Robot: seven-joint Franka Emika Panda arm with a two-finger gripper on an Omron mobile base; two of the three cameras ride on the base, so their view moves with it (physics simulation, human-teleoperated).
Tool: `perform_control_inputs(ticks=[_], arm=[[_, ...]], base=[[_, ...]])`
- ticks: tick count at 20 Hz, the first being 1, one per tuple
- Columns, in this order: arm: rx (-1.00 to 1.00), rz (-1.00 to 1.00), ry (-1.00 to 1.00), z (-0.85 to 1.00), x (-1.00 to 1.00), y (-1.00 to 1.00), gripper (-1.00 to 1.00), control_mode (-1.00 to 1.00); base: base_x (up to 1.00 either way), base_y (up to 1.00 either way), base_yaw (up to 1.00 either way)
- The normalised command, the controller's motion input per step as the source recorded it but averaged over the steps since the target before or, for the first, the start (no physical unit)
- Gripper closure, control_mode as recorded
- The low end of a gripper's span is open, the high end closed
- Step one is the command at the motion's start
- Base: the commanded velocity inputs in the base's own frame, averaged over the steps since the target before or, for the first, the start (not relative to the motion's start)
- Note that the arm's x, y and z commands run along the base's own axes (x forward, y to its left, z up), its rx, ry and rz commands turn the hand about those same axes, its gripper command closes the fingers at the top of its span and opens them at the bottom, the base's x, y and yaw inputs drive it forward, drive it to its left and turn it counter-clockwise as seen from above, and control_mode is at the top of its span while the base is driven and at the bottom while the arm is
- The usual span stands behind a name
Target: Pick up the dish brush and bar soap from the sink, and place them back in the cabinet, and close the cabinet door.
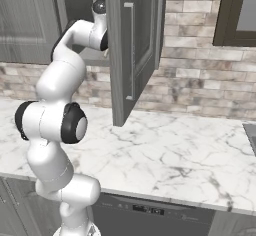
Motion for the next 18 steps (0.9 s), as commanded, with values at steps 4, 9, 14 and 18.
perform_control_inputs(ticks=[4,9,14,18], arm=[[0.00,0.00,0.00,-0.14,0.19,0.04,1.00,-1.00],[0.00,0.00,0.00,0.00,0.08,0.00,1.00,-1.00],[0.00,0.00,0.00,0.00,0.01,0.00,1.00,-1.00],[0.00,0.00,0.00,0.00,0.00,0.00,1.00,-1.00]], base=[[0.00,0.00,0.00],[0.00,0.00,0.00],[0.00,0.00,0.00],[0.00,0.00,0.00]])
